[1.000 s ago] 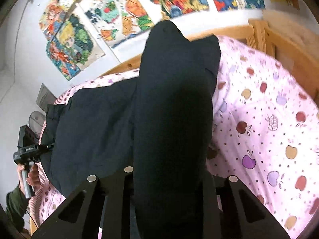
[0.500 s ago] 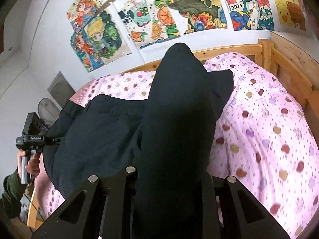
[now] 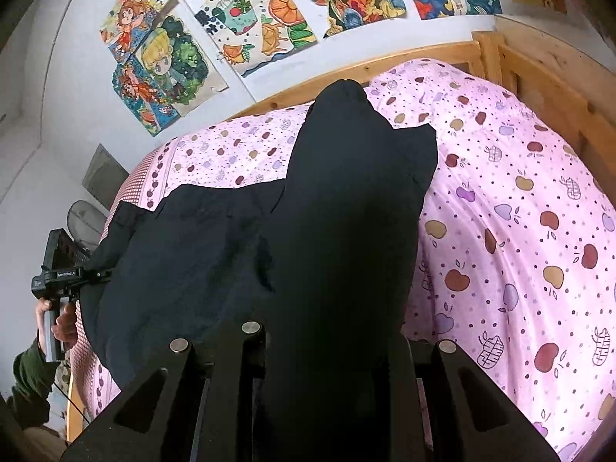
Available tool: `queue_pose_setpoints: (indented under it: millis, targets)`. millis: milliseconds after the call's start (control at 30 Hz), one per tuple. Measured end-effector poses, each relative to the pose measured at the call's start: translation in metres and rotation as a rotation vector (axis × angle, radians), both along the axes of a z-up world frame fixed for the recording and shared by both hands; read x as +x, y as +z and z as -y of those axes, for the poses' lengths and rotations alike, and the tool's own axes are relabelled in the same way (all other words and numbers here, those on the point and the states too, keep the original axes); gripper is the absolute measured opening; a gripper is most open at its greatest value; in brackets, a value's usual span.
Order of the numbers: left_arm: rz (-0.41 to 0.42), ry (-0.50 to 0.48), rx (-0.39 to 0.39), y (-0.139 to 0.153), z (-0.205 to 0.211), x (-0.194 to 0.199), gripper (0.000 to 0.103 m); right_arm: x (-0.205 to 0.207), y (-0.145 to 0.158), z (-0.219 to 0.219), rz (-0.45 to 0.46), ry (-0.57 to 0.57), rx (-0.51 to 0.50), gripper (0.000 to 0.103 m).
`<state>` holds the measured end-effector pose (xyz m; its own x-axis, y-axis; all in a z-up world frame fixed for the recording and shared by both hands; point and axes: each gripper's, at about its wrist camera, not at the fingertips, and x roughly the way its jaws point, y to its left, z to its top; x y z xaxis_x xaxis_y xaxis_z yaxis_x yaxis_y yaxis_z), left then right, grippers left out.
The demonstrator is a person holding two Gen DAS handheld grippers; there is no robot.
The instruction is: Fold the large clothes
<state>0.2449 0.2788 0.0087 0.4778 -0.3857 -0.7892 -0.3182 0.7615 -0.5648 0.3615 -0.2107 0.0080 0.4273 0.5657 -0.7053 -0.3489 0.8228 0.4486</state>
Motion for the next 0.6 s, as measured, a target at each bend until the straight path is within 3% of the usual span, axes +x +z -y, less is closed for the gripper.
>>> queue_pose_setpoints:
  millis: [200,400,600]
  targets:
    - [-0.035,0.010,-0.008,-0.011,-0.002,0.003,0.040,0.000,-0.012,-0.002,0.008,-0.011,-0.043,0.029]
    - [-0.027,0.024,0.031,-0.017,0.000,0.009,0.056,0.009,-0.016,-0.011,0.041,0.005,-0.131,0.053]
    - [0.000,0.052,0.047,-0.019,0.000,0.012,0.069,0.017,-0.023,-0.004,0.045,-0.040,-0.113,0.068]
